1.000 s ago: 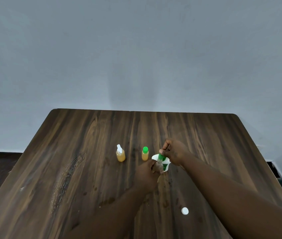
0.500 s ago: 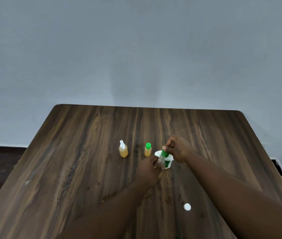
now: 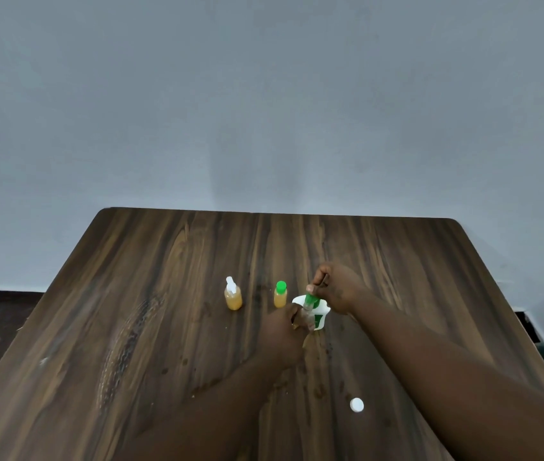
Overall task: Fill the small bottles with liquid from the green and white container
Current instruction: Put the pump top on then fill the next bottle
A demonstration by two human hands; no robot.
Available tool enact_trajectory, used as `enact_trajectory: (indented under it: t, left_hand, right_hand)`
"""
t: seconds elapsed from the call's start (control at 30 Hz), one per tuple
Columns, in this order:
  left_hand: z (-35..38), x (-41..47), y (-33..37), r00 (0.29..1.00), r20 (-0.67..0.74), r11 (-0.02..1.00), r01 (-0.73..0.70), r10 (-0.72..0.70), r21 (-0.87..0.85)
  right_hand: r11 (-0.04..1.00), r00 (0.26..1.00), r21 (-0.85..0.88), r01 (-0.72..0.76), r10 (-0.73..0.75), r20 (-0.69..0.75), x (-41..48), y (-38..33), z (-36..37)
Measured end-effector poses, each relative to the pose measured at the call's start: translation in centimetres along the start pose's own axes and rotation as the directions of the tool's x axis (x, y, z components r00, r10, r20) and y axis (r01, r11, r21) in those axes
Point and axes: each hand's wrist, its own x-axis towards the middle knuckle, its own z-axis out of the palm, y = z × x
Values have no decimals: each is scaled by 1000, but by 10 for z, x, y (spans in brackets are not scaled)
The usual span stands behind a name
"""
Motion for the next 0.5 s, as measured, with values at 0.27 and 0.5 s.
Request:
enact_trajectory:
  t: [0.27,0.5]
  left_hand:
    - [-2,-4,1,1000,19,999,-12,11,35]
    - [-4,-1,-1,1000,15,1000,0,-1,28]
  right_hand:
    - [1000,1000,-16,-23,23,4,0,4,6]
    - [999,1000,-36,-14,13,-16,-1,3,7]
